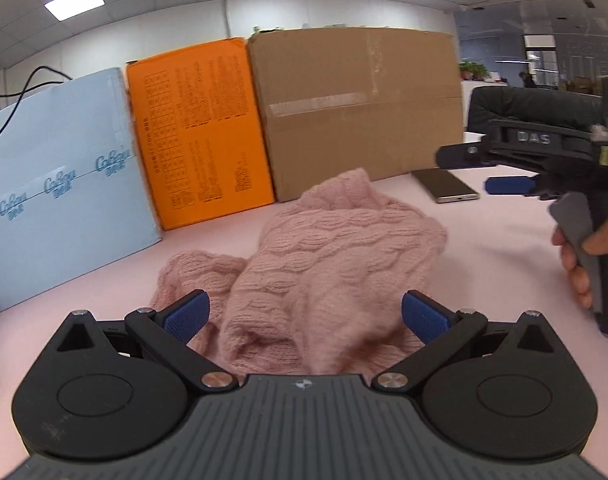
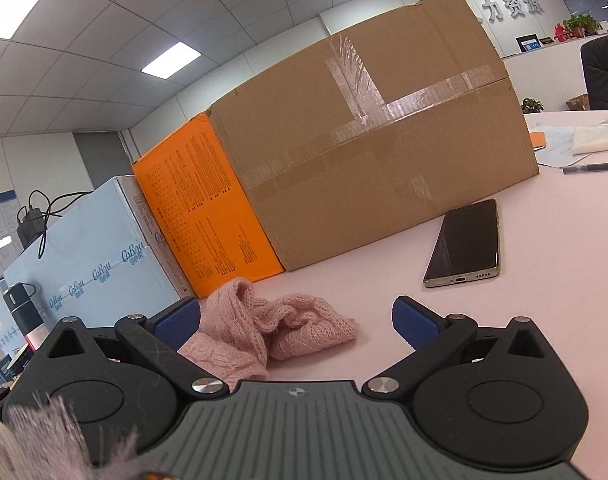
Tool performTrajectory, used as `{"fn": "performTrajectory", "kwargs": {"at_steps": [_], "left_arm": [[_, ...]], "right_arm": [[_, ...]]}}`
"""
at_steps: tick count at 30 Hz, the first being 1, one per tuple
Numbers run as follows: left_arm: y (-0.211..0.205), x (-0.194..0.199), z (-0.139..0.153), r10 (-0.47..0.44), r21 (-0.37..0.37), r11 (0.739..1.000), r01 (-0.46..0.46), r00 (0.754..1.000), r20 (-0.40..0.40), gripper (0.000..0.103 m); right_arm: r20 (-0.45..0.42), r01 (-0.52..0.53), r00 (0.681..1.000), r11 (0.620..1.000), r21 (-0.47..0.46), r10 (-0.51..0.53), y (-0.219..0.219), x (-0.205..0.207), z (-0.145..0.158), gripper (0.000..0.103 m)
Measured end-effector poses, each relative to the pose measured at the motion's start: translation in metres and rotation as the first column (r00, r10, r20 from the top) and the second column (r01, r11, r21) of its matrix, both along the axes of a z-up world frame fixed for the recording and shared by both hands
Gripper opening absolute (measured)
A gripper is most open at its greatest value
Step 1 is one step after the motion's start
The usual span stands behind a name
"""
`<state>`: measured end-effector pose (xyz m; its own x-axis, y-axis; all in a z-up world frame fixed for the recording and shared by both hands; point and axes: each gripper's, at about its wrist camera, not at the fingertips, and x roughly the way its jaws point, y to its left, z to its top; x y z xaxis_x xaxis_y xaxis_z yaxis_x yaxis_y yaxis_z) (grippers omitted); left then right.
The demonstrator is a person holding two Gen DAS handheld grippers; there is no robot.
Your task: Fold clothes
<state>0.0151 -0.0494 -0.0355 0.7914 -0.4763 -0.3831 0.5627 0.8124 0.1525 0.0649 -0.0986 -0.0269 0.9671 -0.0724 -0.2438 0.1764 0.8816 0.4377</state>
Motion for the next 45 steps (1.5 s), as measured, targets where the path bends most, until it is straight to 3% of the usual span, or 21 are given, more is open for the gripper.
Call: {"fn": "performTrajectory", "kwargs": {"at_steps": [3, 7, 10, 12, 13, 14, 17, 19, 23, 27, 29, 33, 37, 43, 45], "left_arm": [[-0.008, -0.005, -0.003, -0.06, 0.032, 0.998, 0.06, 0.998, -0.001, 0.103], [-0.015, 0.002, -0.008, -0.014, 0.067, 0.998, 0.015, 1.0, -0.019, 0.098], [-0.009, 0.011, -0.006, 0.02, 0.025, 1.0, -0.019, 0.999, -0.042, 0.067], [-0.006, 0.013, -0.004, 0.047, 0.0, 0.999, -0.047, 0.998, -0.039, 0.029], [-0.004, 0.013, -0.003, 0.067, -0.015, 0.998, -0.067, 0.997, -0.032, 0.024], [-0.002, 0.015, -0.002, 0.094, -0.032, 0.995, -0.094, 0.995, -0.022, 0.011], [0.009, 0.021, 0.005, 0.181, -0.104, 0.978, -0.182, 0.983, -0.018, 0.01], [0.019, 0.03, 0.008, 0.268, -0.14, 0.952, -0.27, 0.963, -0.035, 0.01], [0.043, 0.047, 0.011, 0.442, -0.183, 0.873, -0.452, 0.892, -0.094, 0.011], [0.063, 0.052, 0.015, 0.578, -0.191, 0.79, -0.583, 0.811, -0.088, 0.011], [0.071, 0.056, 0.016, 0.618, -0.187, 0.761, -0.621, 0.782, -0.08, 0.013], [0.08, 0.058, 0.016, 0.66, -0.177, 0.729, -0.661, 0.748, -0.071, 0.014], [0.077, 0.056, 0.016, 0.672, -0.166, 0.725, -0.668, 0.74, -0.039, 0.02], [0.083, 0.057, 0.02, 0.694, -0.193, 0.702, -0.686, 0.719, -0.032, 0.05], [0.085, 0.056, 0.022, 0.697, -0.21, 0.696, -0.687, 0.717, -0.034, 0.068]], "right_arm": [[0.002, 0.005, 1.0, 1.0, 0.027, -0.005, -0.003, -0.001, -0.001, 0.103], [0.0, 0.004, 1.0, 0.999, 0.032, -0.004, -0.003, -0.002, -0.002, 0.103], [-0.007, 0.002, 1.0, 1.0, 0.016, -0.002, -0.002, -0.001, -0.001, 0.103], [-0.013, 0.001, 1.0, 1.0, -0.003, -0.001, -0.002, -0.001, -0.001, 0.103], [-0.015, 0.001, 1.0, 1.0, -0.005, -0.001, -0.002, -0.001, -0.001, 0.103], [-0.014, 0.001, 1.0, 1.0, 0.003, -0.001, -0.002, -0.001, -0.001, 0.103], [-0.015, 0.005, 1.0, 1.0, 0.018, -0.005, -0.002, -0.001, -0.002, 0.103], [-0.024, 0.012, 1.0, 1.0, 0.023, -0.011, -0.003, 0.0, -0.003, 0.103], [-0.051, 0.048, 0.998, 0.998, 0.035, -0.047, -0.006, 0.001, -0.004, 0.103], [-0.08, 0.081, 0.994, 0.995, 0.05, -0.076, -0.01, 0.002, -0.007, 0.103], [-0.09, 0.087, 0.993, 0.995, 0.056, -0.081, -0.011, 0.002, -0.008, 0.103], [-0.117, 0.115, 0.987, 0.993, 0.04, -0.109, -0.01, 0.002, -0.008, 0.103], [-0.172, 0.169, 0.971, 0.986, -0.01, -0.168, -0.006, 0.004, -0.007, 0.103], [-0.185, 0.187, 0.963, 0.98, -0.074, -0.198, 0.002, 0.007, -0.007, 0.103], [-0.162, 0.164, 0.97, 0.981, -0.108, -0.18, 0.007, 0.006, -0.004, 0.103]]}}
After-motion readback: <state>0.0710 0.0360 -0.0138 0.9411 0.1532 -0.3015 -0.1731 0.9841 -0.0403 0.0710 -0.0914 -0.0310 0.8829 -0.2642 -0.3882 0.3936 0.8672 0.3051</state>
